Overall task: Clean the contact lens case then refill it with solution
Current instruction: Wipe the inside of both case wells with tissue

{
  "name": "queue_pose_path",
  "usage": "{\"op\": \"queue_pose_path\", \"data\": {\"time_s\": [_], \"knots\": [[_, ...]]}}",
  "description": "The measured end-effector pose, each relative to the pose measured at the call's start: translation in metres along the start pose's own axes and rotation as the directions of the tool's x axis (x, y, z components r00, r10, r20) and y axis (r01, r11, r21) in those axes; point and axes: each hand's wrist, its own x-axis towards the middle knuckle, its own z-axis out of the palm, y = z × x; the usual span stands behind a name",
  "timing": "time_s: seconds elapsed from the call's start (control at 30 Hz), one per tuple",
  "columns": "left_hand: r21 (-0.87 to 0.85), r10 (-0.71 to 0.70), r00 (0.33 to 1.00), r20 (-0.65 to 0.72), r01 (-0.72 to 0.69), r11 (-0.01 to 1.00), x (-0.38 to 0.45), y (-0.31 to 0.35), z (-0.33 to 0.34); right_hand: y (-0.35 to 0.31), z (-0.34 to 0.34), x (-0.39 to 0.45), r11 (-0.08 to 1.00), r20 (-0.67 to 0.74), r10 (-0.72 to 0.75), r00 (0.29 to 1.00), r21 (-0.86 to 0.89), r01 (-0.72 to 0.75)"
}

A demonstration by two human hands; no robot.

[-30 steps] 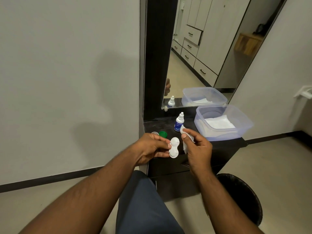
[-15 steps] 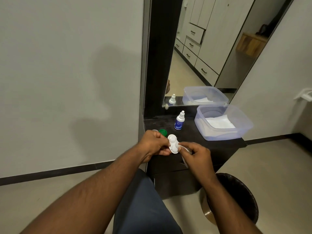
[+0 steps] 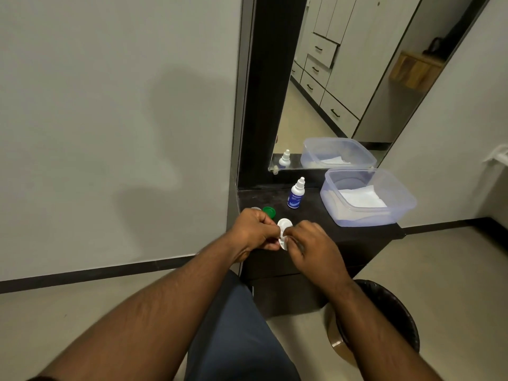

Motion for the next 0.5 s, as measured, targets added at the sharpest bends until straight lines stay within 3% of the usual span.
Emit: {"op": "queue_pose_path", "data": {"time_s": [0.1,0.2,0.33,0.43,0.5], "knots": [[-0.005,-0.032,0.999,0.012,0.032,0.999,0.0,0.001,-0.001,0.001,-0.004,0.001,0.999,-0.018,0.038,0.999,0.025,-0.037],[-0.01,-0.045,0.998,0.038,0.045,0.999,-0.001,0.003,-0.002,-0.001,-0.008,0.001,0.997,0.09,-0.07,0.993,0.017,0.069],[-0.015,-0.055,0.998,0.038,0.056,0.998,0.0,0.003,-0.002,0.003,-0.014,0.006,0.998,0.072,-0.065,0.995,-0.002,0.065],[-0.01,-0.063,0.997,0.04,0.064,0.998,-0.001,0.004,-0.002,0.0,-0.014,0.007,0.983,0.167,-0.166,0.972,-0.052,0.177],[-0.014,-0.07,0.997,0.036,0.07,0.997,-0.001,0.005,-0.002,0.002,-0.015,0.009,0.98,0.148,-0.164,0.975,-0.084,0.178]]}}
